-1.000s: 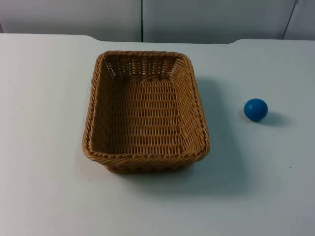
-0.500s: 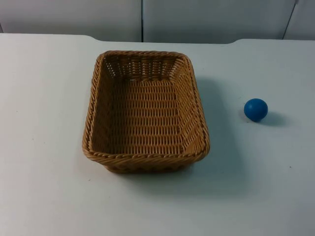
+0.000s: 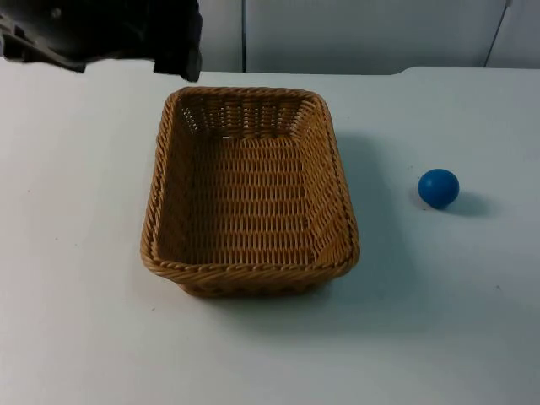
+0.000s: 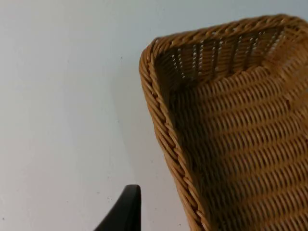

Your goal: Pick up the basket with the left hand and place the ball into the basket with the right hand.

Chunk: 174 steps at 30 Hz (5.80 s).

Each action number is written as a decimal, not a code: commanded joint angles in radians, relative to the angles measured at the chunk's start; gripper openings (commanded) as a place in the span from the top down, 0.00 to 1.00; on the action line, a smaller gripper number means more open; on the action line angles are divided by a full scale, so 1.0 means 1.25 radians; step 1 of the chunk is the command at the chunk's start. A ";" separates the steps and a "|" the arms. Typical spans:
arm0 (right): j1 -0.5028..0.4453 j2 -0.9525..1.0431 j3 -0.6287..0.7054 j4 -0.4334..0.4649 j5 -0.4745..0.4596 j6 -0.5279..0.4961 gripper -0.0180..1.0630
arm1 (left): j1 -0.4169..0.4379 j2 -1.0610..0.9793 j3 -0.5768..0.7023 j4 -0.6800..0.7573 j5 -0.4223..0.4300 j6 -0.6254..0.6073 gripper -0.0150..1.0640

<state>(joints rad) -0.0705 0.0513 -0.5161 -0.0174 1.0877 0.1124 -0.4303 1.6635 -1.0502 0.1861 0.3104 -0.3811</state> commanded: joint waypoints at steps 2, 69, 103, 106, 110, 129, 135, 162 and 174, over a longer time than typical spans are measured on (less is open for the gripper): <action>0.001 0.006 0.005 -0.006 -0.007 0.000 0.03 | -0.006 0.061 -0.029 0.003 -0.014 -0.037 0.01; 0.001 0.006 0.005 -0.006 -0.007 -0.003 0.03 | -0.006 0.286 -0.211 -0.101 0.199 -0.077 0.99; 0.001 0.064 -0.052 -0.015 0.005 0.017 0.03 | 0.111 0.115 -0.211 -0.581 0.314 0.251 0.99; 0.001 0.105 -0.100 -0.027 -0.001 0.037 0.03 | 0.111 0.115 -0.211 -0.581 0.314 0.251 0.99; 0.001 0.184 -0.179 -0.050 -0.008 0.037 0.03 | 0.111 0.115 -0.211 -0.581 0.306 0.250 0.99; 0.065 0.753 -0.516 -0.012 -0.174 -0.065 0.03 | 0.111 0.117 -0.211 -0.578 0.273 0.240 0.99; 0.266 0.910 -0.578 -0.279 -0.199 0.147 0.03 | 0.111 0.120 -0.211 -0.578 0.271 0.237 0.99; 0.298 1.477 -0.579 -0.253 -0.546 0.269 0.03 | 0.111 0.123 -0.211 -0.554 0.264 0.236 0.99; 0.298 1.585 -0.589 -0.236 -0.556 0.266 0.03 | 0.111 0.123 -0.211 -0.541 0.261 0.236 0.99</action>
<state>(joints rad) 0.3064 2.0285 -1.2453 -0.3179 0.4055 0.4417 -0.2920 1.8299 -1.3112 -0.4753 0.6623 -0.0792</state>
